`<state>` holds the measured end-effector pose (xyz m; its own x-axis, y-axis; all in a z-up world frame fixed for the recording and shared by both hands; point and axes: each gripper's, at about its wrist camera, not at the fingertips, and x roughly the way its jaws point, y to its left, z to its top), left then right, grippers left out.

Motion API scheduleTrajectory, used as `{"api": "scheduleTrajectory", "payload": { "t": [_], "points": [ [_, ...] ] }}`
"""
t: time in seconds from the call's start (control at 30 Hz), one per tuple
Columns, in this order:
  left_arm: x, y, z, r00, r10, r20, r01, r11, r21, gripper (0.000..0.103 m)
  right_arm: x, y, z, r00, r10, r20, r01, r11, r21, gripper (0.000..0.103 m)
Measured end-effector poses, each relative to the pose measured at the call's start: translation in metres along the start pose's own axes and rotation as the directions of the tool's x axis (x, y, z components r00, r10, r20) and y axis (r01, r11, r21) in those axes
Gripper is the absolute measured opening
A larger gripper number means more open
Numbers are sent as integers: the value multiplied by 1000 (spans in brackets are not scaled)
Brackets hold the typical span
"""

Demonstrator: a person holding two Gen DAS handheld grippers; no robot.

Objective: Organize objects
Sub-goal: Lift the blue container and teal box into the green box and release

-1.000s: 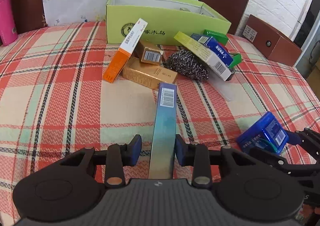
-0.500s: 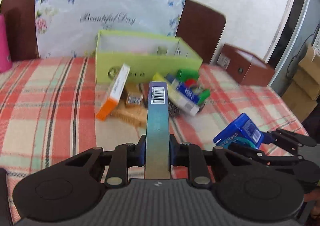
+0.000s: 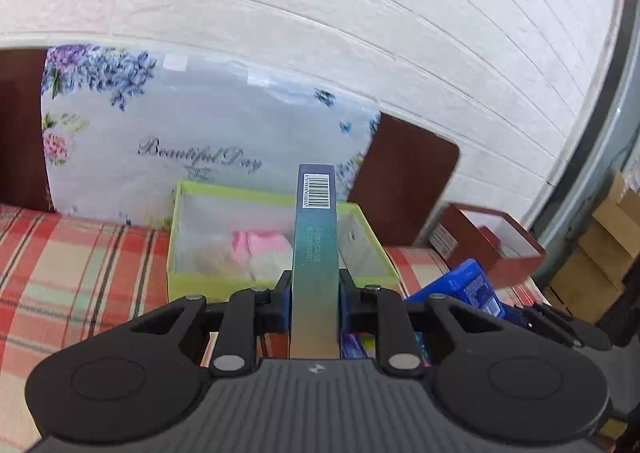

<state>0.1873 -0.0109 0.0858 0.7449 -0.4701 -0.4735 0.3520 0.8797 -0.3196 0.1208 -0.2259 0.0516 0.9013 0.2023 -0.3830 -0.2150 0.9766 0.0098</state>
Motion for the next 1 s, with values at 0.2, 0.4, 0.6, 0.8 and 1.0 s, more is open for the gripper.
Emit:
{"api": "scheduleTrajectory", "payload": {
  "t": [0.2,0.4,0.6,0.8,1.0],
  "points": [
    [57,8,36,999,29,19,-28,998,-50,22,61,-25,22,998,-59,8,59,998,18,54],
    [107,20,49,998,55,-4,-55,996,-66,22,115,-47,30,997,-77,-8,77,997,23,54],
    [139,39,45,996,87,-32,-89,994,-62,22,160,-50,23,998,-49,-50,49,999,12,54],
    [151,54,35,987,161,22,-160,985,-61,84,196,-41,-3,994,-29,-102,25,999,-46,80],
    [143,60,26,982,188,24,-187,982,-28,85,189,-37,-17,991,-107,-82,97,988,-119,103]
  ]
}}
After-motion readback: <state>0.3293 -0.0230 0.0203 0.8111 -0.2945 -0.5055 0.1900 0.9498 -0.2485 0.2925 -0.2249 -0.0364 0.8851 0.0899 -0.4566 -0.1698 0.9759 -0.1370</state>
